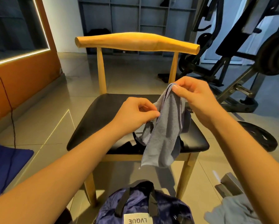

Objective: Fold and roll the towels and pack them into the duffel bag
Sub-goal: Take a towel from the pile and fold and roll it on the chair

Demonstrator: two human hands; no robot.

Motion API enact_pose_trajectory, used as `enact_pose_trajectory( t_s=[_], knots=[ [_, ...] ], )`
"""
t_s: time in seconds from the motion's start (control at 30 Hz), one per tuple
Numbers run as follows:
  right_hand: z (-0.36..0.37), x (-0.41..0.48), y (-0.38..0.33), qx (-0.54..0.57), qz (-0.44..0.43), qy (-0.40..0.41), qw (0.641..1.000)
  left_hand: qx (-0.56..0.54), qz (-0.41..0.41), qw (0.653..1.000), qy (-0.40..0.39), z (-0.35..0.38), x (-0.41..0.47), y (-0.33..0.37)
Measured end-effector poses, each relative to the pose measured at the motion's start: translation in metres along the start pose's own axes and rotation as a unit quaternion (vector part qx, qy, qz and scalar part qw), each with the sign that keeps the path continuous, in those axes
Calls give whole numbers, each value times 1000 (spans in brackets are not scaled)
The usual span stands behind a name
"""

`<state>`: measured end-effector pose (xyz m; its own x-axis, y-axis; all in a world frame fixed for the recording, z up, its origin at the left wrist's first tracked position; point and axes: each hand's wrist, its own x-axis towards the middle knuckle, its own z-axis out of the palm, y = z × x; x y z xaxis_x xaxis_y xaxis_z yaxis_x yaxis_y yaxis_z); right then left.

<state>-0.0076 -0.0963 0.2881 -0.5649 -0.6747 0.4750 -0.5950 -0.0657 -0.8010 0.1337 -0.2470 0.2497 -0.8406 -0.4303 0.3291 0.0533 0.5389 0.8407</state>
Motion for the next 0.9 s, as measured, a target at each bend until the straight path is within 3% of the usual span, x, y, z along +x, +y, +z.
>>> enact_pose_trajectory(
  t_s=[0.17,0.3,0.47,0.57,0.7,0.8,0.9],
  knots=[
    [-12,0,8,49,33,-58,997,-79,-1,996,40,14,2,0],
    [-10,0,10,110,49,-79,990,-136,15,990,27,17,3,7],
    [-2,-1,6,126,39,-99,986,-79,68,994,46,24,3,7],
    [-2,0,4,122,40,-108,986,-105,62,992,30,23,2,10],
    [-2,1,3,93,46,-59,993,-168,-13,986,11,17,3,13],
    [-1,4,6,74,72,3,995,-136,-57,989,10,12,4,12],
    [0,8,11,56,103,80,990,-125,-126,981,-83,7,0,4]
  ],
)
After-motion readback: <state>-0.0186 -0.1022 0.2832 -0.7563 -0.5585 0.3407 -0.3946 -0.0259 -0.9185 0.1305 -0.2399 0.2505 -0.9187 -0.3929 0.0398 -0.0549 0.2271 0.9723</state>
